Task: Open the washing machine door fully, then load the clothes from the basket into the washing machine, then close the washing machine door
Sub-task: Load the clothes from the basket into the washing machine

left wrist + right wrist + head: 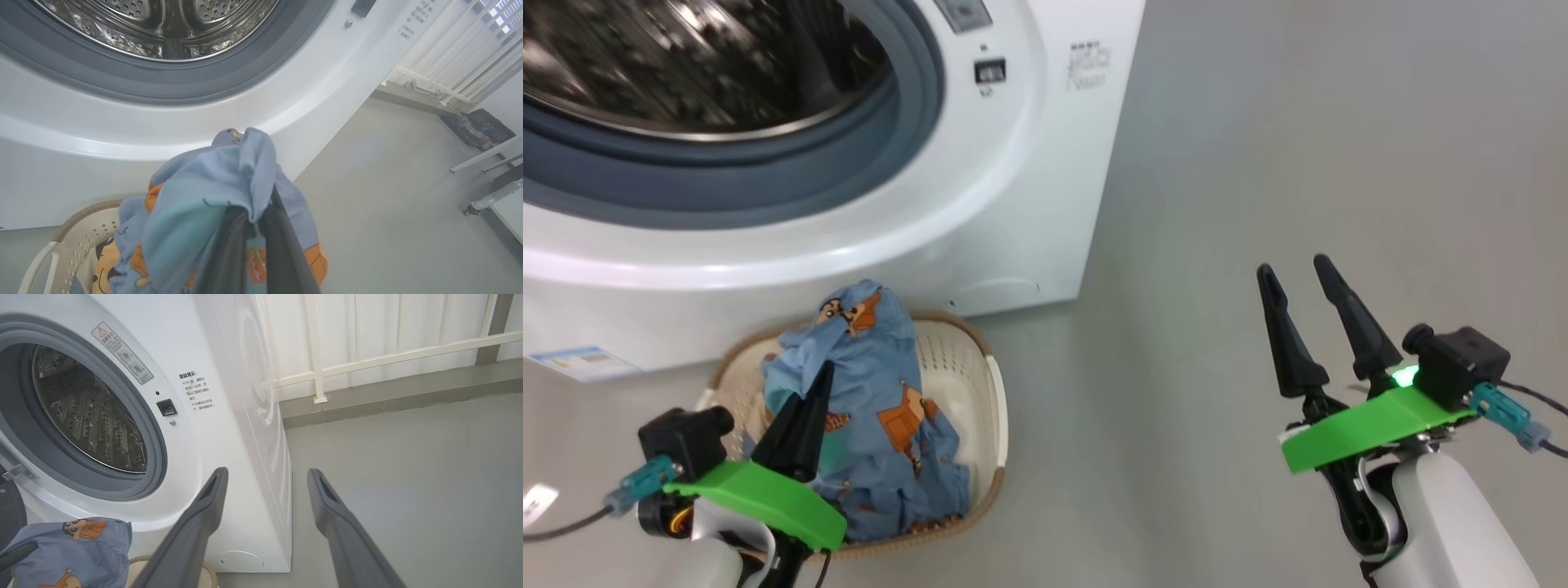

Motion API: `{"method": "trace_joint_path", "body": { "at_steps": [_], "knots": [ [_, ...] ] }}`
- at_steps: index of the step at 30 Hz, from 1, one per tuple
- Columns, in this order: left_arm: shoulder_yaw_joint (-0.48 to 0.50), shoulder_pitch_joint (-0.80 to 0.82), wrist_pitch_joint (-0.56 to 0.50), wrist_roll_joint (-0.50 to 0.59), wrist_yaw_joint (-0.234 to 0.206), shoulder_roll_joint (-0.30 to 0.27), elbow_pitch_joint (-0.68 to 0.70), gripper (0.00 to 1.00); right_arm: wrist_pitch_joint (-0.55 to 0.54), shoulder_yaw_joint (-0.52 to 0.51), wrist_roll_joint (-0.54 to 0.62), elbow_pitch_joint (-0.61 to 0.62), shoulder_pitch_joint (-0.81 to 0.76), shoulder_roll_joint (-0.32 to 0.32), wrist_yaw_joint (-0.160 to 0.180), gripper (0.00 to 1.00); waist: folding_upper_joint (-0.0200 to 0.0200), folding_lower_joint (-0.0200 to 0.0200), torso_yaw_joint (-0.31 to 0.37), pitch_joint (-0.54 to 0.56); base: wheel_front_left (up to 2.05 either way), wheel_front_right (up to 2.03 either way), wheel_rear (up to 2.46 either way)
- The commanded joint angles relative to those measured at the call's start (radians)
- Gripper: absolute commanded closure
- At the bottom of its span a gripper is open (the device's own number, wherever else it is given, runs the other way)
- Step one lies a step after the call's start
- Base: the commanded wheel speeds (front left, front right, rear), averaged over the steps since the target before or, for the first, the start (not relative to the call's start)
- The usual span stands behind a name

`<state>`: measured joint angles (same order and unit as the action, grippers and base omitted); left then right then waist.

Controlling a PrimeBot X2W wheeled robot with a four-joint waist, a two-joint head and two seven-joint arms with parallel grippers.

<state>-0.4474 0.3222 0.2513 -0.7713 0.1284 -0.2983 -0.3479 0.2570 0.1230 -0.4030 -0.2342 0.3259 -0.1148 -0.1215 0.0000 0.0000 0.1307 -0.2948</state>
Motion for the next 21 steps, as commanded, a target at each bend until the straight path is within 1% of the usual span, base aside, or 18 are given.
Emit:
{"method": "trace_joint_path", "body": {
  "at_steps": [1,8,12,17,21],
  "knots": [
    [0.052,-0.007,0.01,0.024,0.002,-0.019,0.035,1.0,0.005,0.021,-0.017,0.019,-0.019,-0.005,-0.009,0.0,0.0,0.0,-0.033,0.069,0.0,0.0,0.0],
    [0.167,-0.083,0.01,0.177,0.002,0.039,0.126,1.0,0.005,0.017,-0.029,0.009,-0.068,-0.023,-0.009,0.0,0.0,0.0,-0.054,0.139,0.0,0.0,0.0],
    [0.237,-0.124,0.01,0.254,0.001,0.074,0.161,1.0,0.005,0.025,-0.037,0.007,-0.094,-0.045,-0.009,0.0,0.0,0.0,-0.068,0.175,0.0,0.0,0.0],
    [0.309,-0.164,0.01,0.304,-0.001,0.123,0.207,1.0,0.005,0.024,-0.043,0.006,-0.12,-0.07,-0.009,0.0,0.0,0.0,-0.082,0.211,0.0,0.0,0.0],
    [0.327,-0.184,0.01,0.334,0.0,0.138,0.228,1.0,0.005,0.022,-0.044,0.005,-0.13,-0.077,-0.009,0.0,0.0,0.0,-0.089,0.225,0.0,0.0,0.0]
  ]
}}
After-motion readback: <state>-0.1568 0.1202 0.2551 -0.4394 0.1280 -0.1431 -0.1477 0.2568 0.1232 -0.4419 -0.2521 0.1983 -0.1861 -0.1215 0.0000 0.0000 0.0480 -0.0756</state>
